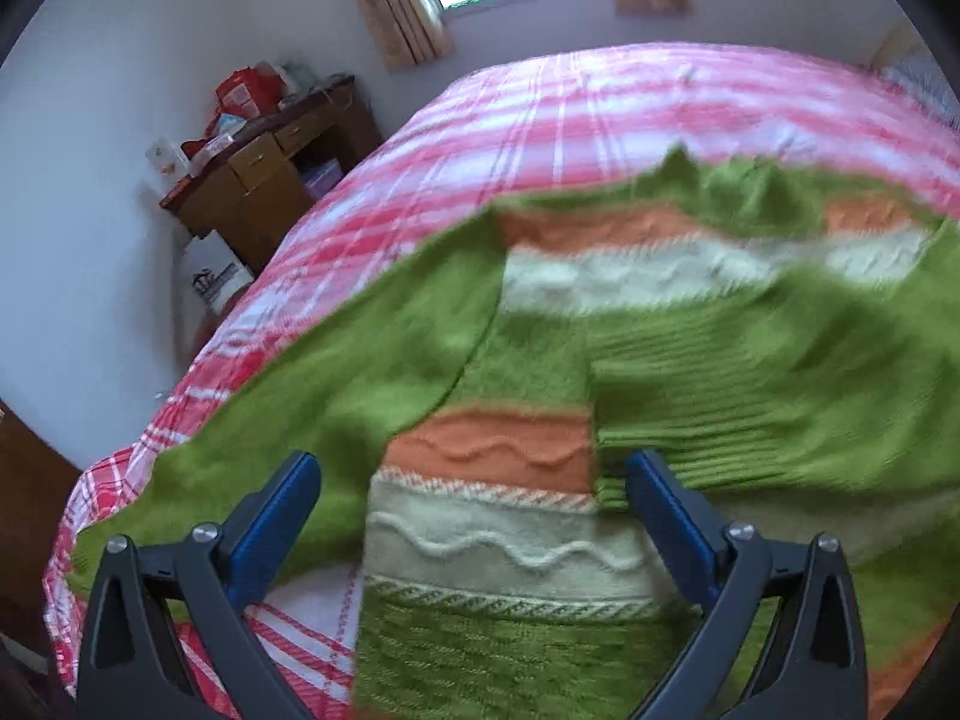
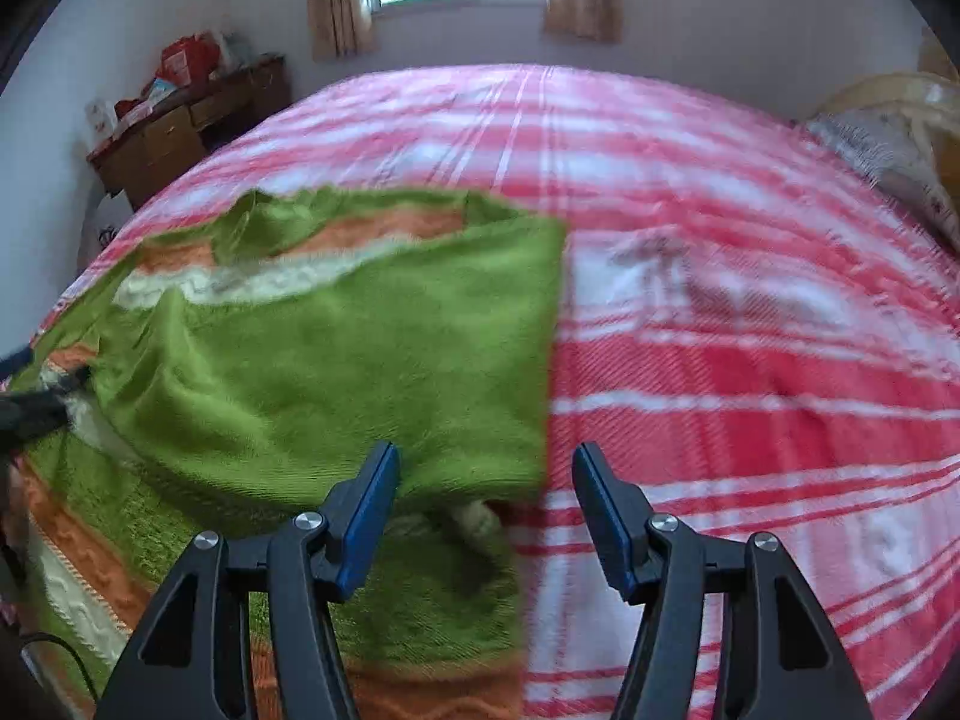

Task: Fold small clothes
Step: 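Carry the cuff across the sweater body and lay it down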

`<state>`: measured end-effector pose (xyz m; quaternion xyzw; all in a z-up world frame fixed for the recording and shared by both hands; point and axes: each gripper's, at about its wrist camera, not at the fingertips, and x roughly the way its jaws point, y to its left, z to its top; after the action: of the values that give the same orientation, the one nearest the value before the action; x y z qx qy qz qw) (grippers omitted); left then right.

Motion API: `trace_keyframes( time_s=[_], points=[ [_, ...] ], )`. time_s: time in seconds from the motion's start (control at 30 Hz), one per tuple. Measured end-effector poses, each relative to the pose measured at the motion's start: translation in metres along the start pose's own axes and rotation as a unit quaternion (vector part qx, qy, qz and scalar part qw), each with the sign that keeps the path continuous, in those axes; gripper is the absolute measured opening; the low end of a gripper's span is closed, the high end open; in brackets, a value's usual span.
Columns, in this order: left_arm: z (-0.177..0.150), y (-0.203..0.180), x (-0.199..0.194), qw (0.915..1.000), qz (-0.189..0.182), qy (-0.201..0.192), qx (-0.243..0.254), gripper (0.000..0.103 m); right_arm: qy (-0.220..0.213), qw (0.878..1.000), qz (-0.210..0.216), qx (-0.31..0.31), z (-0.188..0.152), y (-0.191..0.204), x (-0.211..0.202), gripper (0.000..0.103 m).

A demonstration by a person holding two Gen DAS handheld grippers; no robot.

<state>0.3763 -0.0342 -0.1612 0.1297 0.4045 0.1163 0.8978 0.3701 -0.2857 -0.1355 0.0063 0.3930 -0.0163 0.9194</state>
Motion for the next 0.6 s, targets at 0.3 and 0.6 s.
trace_keyframes(
  time_s=[0.3, 0.6],
  points=[
    [-0.017, 0.024, -0.025, 0.9954, -0.080, 0.000, -0.052, 0.103, -0.010, 0.995, 0.073, -0.059, 0.036, 0.078, 0.015, 0.061],
    [0.004, 0.036, -0.020, 0.9604, -0.255, 0.034, -0.108, 0.082, 0.010, 0.997, 0.043, -0.056, 0.002, 0.081, 0.040, 0.068]
  ],
)
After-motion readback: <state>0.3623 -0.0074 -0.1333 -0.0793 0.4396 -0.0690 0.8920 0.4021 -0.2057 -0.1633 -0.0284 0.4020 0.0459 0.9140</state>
